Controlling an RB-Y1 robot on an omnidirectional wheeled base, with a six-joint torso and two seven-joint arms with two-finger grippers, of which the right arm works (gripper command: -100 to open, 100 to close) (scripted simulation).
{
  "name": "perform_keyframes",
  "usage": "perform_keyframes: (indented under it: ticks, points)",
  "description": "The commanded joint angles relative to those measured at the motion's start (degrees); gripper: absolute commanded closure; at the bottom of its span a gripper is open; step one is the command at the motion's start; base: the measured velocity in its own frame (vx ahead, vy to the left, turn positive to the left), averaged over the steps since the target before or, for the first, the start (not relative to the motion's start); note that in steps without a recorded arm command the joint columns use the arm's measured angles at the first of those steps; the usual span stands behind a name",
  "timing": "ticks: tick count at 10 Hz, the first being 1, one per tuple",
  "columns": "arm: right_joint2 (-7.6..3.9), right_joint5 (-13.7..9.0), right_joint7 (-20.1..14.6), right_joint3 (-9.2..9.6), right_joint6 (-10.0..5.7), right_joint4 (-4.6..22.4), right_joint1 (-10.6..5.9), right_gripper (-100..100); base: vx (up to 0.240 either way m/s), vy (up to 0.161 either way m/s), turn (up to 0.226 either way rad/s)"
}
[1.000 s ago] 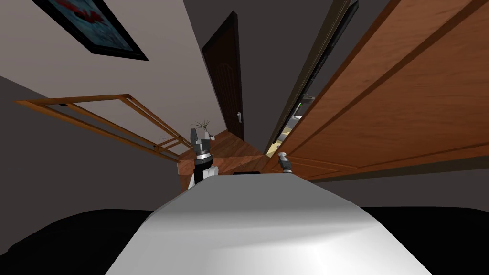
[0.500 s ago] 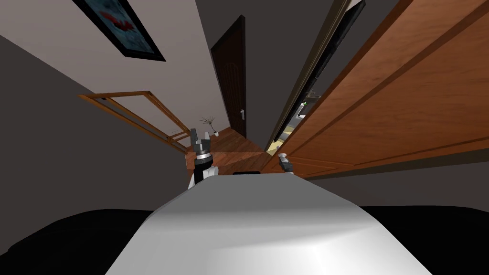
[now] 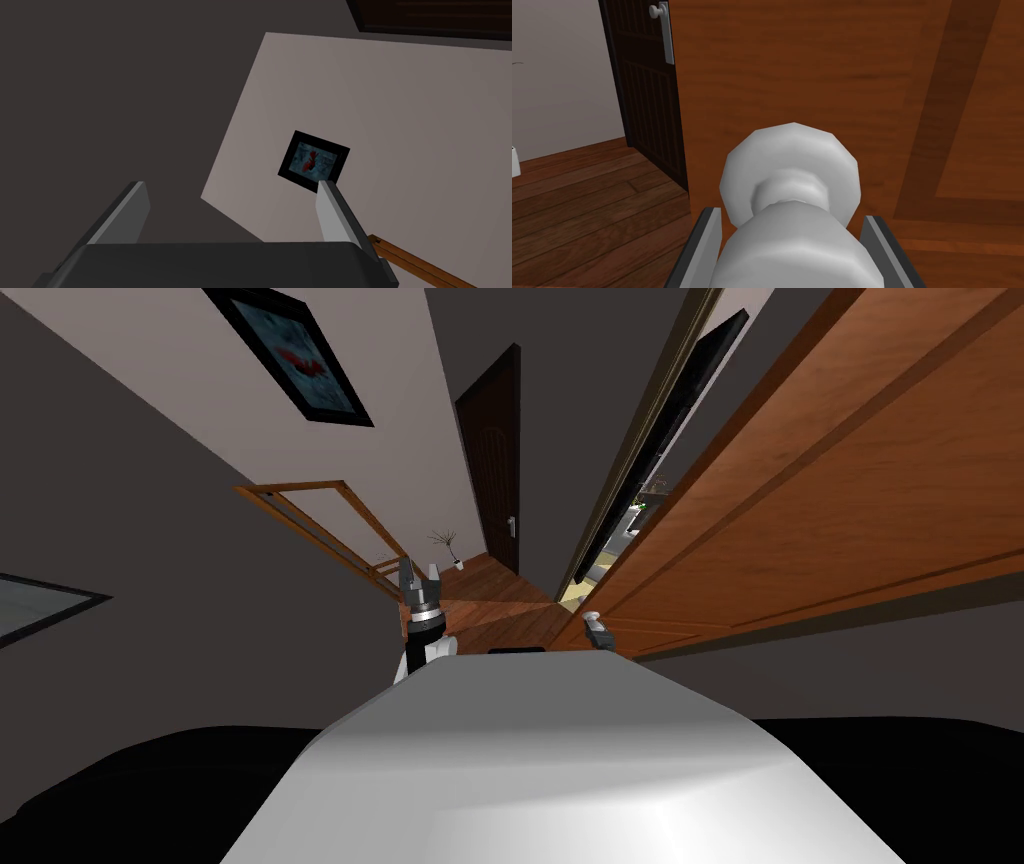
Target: Pull the door open
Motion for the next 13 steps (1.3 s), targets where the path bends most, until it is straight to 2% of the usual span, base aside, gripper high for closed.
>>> perform_keyframes:
  ticks: [1,8,10,11,13]
  points:
    - [-0.36,0.4,-0.8,0.70,-0.99,0.5,0.02,100,-0.212,-0.036,0.144]
    - [-2.49,1.8,-4.2,3.63,-5.14,2.8,0.35,100,-0.204,-0.041,0.124]
    - [-2.95,2.1,-4.9,4.27,-6.05,3.3,0.43,100,-0.192,-0.028,0.093]
    - [-2.82,2.0,-4.7,4.04,-5.67,3.4,0.22,100,-0.084,-0.018,0.020]
    - [-3.09,2.4,-5.6,4.69,-6.51,4.3,0.06,100,-0.159,-0.031,0.134]
